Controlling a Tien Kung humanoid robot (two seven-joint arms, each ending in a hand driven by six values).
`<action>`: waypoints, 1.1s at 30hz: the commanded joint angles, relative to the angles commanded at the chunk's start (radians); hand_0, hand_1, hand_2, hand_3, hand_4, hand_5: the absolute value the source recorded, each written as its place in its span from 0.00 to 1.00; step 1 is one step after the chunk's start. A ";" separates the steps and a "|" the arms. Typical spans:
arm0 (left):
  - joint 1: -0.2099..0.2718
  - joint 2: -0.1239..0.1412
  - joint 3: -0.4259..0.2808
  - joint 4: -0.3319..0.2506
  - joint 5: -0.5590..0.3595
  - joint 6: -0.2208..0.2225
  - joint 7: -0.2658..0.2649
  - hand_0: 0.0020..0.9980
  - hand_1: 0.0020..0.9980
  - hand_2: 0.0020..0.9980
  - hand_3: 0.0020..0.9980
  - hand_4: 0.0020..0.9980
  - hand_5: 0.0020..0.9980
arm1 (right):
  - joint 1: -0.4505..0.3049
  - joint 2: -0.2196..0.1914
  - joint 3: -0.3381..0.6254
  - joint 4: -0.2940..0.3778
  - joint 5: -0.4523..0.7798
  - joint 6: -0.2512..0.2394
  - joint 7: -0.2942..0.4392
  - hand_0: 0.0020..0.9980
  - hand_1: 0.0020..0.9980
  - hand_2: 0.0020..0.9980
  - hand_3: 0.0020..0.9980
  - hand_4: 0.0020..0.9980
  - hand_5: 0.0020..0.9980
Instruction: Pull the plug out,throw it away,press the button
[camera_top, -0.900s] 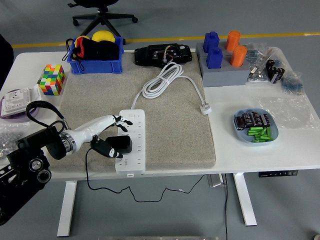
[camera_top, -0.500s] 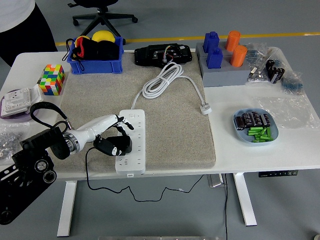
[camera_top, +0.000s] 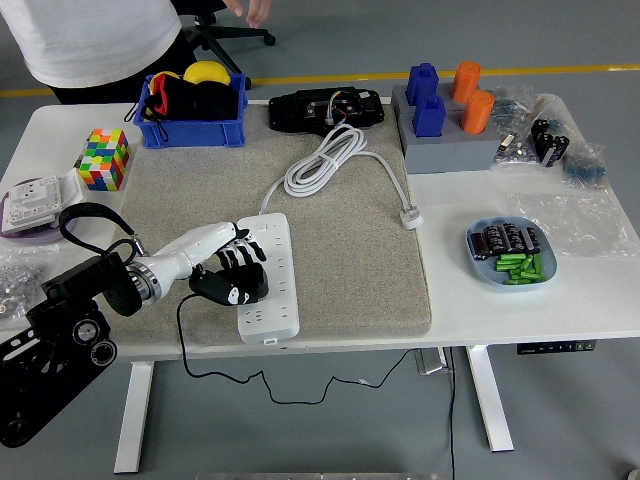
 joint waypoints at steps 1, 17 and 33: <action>-0.001 0.002 -0.002 -0.004 0.001 -0.001 0.000 0.42 0.34 0.34 0.54 0.72 0.00 | 0.000 0.000 0.000 0.000 0.000 0.000 0.000 0.73 0.67 0.66 0.63 0.74 0.59; -0.031 0.007 -0.099 0.037 0.039 -0.005 -0.001 0.42 0.34 0.32 0.53 0.69 0.00 | -0.002 0.002 0.000 0.001 0.000 0.001 -0.001 0.73 0.67 0.66 0.63 0.74 0.59; -0.158 -0.041 -0.075 0.371 0.119 0.021 -0.020 0.46 0.39 0.32 0.54 0.69 0.00 | -0.005 0.008 0.012 -0.001 0.000 0.002 -0.001 0.73 0.67 0.66 0.63 0.74 0.59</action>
